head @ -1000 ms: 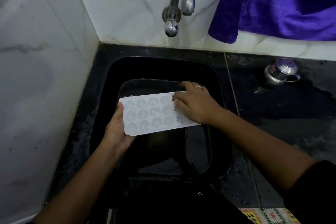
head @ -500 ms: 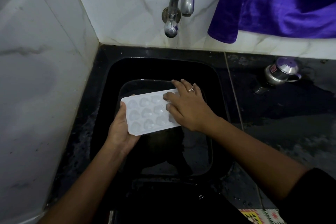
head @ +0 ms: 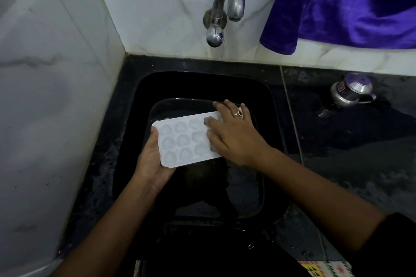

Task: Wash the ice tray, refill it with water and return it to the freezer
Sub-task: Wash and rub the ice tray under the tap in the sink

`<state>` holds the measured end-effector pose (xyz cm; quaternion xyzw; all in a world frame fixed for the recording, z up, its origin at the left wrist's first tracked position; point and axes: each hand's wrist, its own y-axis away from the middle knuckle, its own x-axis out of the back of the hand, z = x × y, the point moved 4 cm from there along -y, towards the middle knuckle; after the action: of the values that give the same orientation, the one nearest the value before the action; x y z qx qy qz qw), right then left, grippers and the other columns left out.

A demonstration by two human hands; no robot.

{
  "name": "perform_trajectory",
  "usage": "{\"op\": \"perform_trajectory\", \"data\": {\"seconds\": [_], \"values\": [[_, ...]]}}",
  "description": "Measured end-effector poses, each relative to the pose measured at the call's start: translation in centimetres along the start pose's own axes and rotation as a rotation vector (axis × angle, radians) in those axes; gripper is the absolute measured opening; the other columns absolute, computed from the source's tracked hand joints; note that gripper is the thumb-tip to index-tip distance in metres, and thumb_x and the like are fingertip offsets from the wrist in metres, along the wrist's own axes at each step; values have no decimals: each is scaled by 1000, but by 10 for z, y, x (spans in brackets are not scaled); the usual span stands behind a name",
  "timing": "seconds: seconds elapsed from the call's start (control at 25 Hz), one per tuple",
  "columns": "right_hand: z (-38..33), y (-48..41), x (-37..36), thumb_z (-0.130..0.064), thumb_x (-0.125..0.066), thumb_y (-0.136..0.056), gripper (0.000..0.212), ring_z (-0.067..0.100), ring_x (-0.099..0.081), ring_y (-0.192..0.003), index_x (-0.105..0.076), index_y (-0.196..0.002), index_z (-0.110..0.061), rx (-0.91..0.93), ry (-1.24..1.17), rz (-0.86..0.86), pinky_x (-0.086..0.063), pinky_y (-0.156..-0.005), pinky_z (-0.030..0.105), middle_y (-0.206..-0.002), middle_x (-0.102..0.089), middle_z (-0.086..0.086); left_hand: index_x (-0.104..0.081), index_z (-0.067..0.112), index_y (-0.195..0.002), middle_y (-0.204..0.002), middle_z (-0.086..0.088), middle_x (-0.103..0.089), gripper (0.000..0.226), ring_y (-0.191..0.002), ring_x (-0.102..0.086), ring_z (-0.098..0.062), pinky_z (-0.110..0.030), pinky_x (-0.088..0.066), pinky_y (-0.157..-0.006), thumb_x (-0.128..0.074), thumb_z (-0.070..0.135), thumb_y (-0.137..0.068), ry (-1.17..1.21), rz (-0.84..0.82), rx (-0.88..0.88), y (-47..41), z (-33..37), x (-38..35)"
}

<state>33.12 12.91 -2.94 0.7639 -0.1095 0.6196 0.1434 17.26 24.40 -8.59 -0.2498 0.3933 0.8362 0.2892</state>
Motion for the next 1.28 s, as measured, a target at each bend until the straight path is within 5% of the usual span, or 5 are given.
{"op": "perform_trajectory", "data": {"seconds": [0.08, 0.4, 0.6, 0.92, 1.28], "values": [[6, 0, 4, -48, -27, -104, 48, 40, -15, -156, -53, -142, -34, -1, -4, 11, -5, -123, 67, -166, -27, 16, -83, 17, -111, -135, -18, -71, 63, -120, -71, -37, -56, -59, -98, -32, 54, -112, -7, 19, -11, 1, 3, 0], [7, -4, 5, -48, -27, -104, 48, 41, -17, -155, -54, -140, -33, -28, -6, 15, -7, -123, 67, -164, -29, 16, -85, 21, -105, -130, -14, -74, 64, -113, -75, -32, -51, -64, -90, -30, 53, -112, -22, 4, -21, 3, 6, -6], [-2, -3, -4, -48, -26, -104, 51, 40, -17, -155, -52, -142, -26, -4, 22, -26, -7, -124, 66, -165, -29, 18, -64, 12, -136, -140, -18, -68, 60, -124, -69, -37, -56, -57, -102, -30, 55, -112, -22, -2, -16, 0, 2, -3], [3, 2, -5, -49, -27, -105, 52, 39, -12, -157, -45, -148, -27, -8, 5, -83, -5, -125, 64, -168, -23, 16, -86, 25, -100, -127, -12, -76, 66, -114, -74, -32, -54, -59, -98, -28, 52, -113, -70, 16, -28, 4, 2, -7], [10, -1, 2, -50, -25, -102, 52, 37, -13, -156, -55, -141, -35, -96, -129, -85, -4, -125, 62, -168, -24, 14, -84, 20, -110, -135, -17, -71, 65, -121, -70, -36, -55, -58, -99, -29, 54, -112, -82, -16, -27, -1, -1, -9]]}}
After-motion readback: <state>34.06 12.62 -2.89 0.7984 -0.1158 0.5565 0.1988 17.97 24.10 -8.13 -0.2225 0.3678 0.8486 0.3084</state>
